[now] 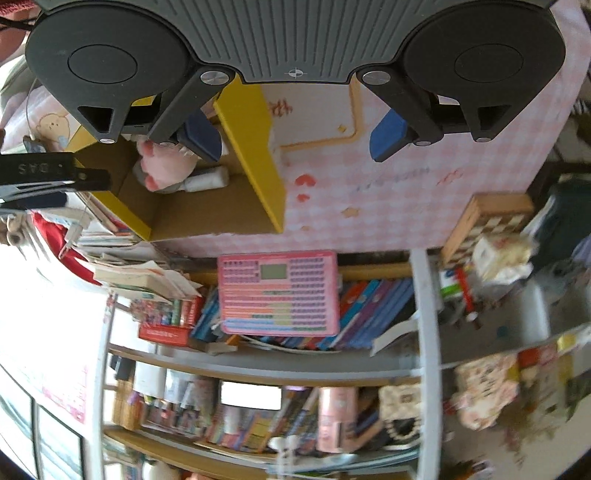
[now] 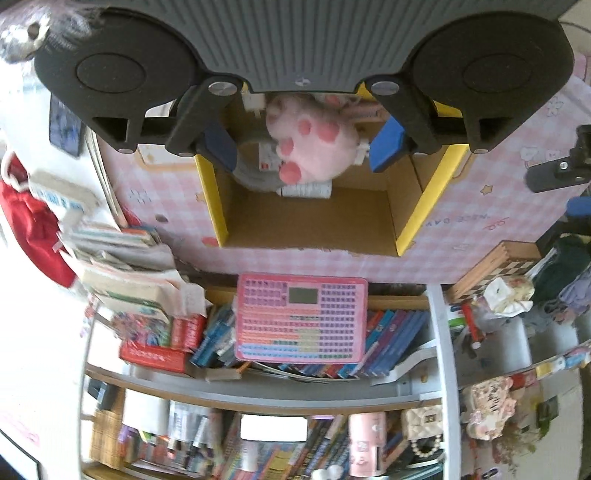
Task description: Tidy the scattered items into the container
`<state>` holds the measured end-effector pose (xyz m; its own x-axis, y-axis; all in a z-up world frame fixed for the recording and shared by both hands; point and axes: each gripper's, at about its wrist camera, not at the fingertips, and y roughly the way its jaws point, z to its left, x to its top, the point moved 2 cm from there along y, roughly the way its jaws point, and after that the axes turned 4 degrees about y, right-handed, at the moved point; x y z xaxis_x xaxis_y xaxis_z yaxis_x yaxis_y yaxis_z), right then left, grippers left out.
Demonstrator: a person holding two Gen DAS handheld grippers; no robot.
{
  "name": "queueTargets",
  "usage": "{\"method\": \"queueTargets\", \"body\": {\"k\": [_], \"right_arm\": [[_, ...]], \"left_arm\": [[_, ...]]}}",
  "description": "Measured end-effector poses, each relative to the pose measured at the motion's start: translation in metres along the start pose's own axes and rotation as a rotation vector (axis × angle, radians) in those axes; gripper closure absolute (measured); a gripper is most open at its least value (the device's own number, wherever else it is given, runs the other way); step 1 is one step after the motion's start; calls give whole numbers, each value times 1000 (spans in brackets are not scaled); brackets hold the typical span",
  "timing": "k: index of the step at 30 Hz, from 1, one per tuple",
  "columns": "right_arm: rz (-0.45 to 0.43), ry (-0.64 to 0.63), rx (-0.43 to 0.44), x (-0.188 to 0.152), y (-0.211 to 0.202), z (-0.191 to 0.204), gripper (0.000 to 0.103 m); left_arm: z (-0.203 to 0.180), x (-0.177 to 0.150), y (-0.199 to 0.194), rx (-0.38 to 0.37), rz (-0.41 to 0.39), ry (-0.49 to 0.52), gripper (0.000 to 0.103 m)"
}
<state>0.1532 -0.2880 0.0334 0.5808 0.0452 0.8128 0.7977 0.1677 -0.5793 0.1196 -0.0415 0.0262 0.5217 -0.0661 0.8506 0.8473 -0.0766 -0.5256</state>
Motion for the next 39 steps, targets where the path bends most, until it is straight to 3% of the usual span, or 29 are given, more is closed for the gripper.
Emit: {"method": "queueTargets", "body": {"k": [8,11,17,22,33,39], "right_arm": [[30,-13,-42,-44,-25,32,20],[48,-40,-23,-60,-36,50,17],[93,-77,8,-90,-58,79,15],[114,-91,20,-111,-74,95,11],[125,-76,14,-131,-95,112,5],[118,-91,18,-133,-100,115,4]], "left_arm": [[12,-29,-36,11,22,-8,13],[15,-43,-51,16,31,-18,9],[21,-77,-69,37,102,-1,8],[22,-94,-90,44,108,14,8],[29,-116,-117,48,140,-2,8],[30,-117,-122,42,139,-9,3]]}}
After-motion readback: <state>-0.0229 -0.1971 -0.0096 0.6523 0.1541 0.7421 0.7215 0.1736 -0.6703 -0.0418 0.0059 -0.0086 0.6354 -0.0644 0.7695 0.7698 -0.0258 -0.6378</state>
